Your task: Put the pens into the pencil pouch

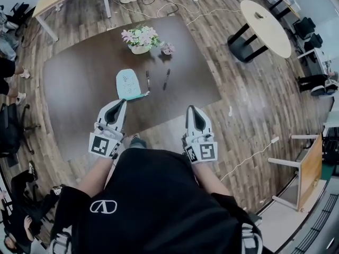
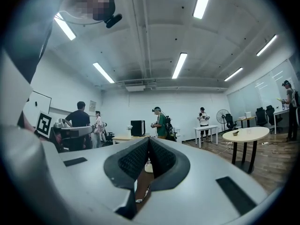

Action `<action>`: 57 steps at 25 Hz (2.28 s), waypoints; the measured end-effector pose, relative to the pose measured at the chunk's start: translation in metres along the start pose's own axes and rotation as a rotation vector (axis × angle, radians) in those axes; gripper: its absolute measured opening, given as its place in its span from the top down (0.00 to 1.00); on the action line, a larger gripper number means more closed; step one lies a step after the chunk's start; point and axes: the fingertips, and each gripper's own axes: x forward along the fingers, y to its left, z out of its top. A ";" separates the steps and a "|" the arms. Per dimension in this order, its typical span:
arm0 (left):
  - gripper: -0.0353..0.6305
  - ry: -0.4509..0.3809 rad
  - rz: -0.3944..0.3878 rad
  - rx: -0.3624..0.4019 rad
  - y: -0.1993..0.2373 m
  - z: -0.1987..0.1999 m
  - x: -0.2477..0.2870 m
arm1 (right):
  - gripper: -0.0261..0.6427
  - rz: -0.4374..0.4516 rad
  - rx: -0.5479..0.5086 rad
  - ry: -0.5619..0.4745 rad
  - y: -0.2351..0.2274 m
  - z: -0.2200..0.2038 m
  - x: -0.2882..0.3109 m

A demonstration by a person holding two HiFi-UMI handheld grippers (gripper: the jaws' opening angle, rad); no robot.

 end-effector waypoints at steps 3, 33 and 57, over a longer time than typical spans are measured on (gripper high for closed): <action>0.94 -0.005 -0.022 -0.011 0.031 -0.006 0.020 | 0.96 -0.024 -0.001 0.001 0.002 0.001 0.037; 0.30 0.594 -0.152 0.586 0.069 -0.132 0.096 | 0.96 0.056 0.043 0.016 -0.065 -0.013 0.114; 0.30 1.162 -0.608 0.577 0.069 -0.393 0.051 | 0.96 -0.030 0.048 0.157 -0.085 -0.056 0.086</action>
